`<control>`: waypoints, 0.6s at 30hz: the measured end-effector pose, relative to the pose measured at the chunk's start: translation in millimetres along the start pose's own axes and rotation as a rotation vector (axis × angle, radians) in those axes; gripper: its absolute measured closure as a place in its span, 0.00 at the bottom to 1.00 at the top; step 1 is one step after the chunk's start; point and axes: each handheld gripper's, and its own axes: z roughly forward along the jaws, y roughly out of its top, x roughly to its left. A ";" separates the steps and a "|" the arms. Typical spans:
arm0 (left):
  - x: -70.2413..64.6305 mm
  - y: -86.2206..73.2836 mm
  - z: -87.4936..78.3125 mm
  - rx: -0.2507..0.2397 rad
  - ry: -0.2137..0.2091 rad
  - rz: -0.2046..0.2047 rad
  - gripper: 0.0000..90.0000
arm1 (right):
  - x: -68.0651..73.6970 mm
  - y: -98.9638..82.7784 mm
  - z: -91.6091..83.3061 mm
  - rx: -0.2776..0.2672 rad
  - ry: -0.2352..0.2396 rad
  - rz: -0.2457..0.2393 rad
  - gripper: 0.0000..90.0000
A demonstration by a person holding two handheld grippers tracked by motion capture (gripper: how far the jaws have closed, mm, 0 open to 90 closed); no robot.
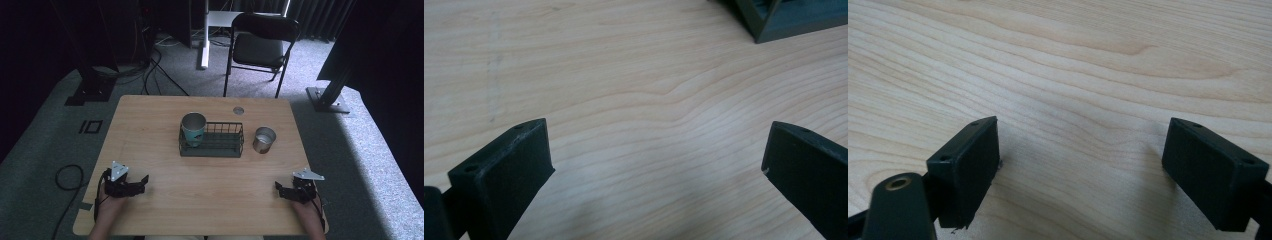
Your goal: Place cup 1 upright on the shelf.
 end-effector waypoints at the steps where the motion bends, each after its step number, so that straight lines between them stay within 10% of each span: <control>1: 1.7 -1.0 -0.6 0.010 -0.003 -0.007 0.00 | 0.0 0.0 0.0 0.000 0.000 0.000 0.17; 18: 19.0 -18.2 -11.6 0.088 0.055 -0.050 0.00 | 0.0 0.0 0.0 0.000 0.000 0.000 0.17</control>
